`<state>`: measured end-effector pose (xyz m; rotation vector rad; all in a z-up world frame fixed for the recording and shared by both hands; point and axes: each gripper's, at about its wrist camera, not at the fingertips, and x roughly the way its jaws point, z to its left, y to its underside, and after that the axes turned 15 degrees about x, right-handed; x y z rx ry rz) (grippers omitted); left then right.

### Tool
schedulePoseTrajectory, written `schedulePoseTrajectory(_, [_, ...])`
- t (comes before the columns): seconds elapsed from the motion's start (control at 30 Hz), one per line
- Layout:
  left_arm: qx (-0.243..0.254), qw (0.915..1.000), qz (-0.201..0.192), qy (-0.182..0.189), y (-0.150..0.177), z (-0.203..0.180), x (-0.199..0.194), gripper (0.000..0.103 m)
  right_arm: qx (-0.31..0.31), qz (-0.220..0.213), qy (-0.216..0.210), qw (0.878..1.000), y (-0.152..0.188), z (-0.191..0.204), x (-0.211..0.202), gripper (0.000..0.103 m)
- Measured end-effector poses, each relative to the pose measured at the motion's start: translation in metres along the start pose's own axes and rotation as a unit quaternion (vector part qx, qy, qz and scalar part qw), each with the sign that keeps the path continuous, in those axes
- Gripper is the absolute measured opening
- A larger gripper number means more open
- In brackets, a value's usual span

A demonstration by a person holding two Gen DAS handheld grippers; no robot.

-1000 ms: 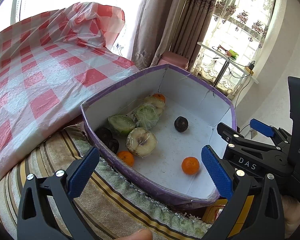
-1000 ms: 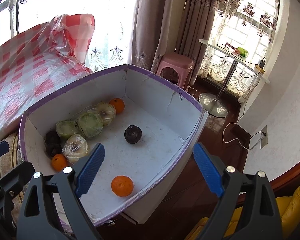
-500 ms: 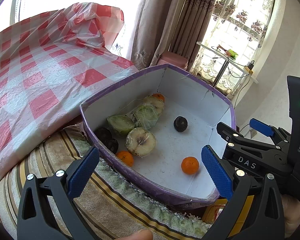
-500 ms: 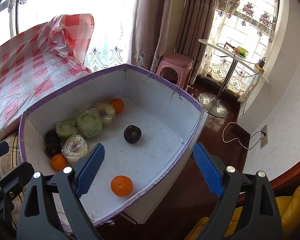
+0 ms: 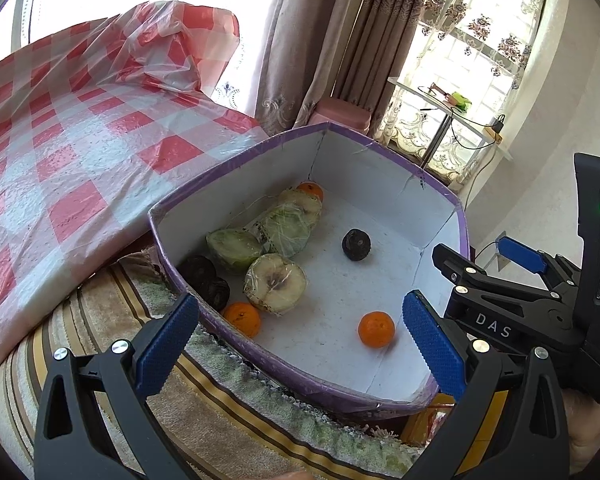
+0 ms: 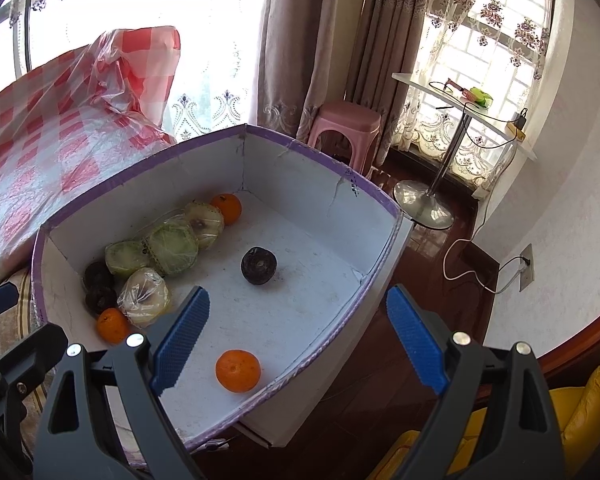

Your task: Organize fruits

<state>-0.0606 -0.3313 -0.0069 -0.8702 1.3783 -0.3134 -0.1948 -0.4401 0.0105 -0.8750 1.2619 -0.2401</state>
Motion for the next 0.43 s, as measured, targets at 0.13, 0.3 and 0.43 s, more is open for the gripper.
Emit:
schedulePoseTrajectory(0.13, [0.008,0.9999,0.003,0.013,-0.002,-0.003,0.005,0.099,0.008,0.008,0.004,1.0,0.0,-0.003,0.004,0.091])
schedulePoseTrajectory(0.3, [0.012,0.9998,-0.01,0.012,-0.004,0.0,-0.015,0.099,0.007,0.005,-0.012,1.0,0.0,0.003,0.0,0.092])
schedulePoseTrajectory(0.43, [-0.013,0.9986,-0.029,-0.041,0.01,0.025,-0.061,0.099,-0.038,0.001,-0.076,0.996,0.005,0.04,-0.02,0.095])
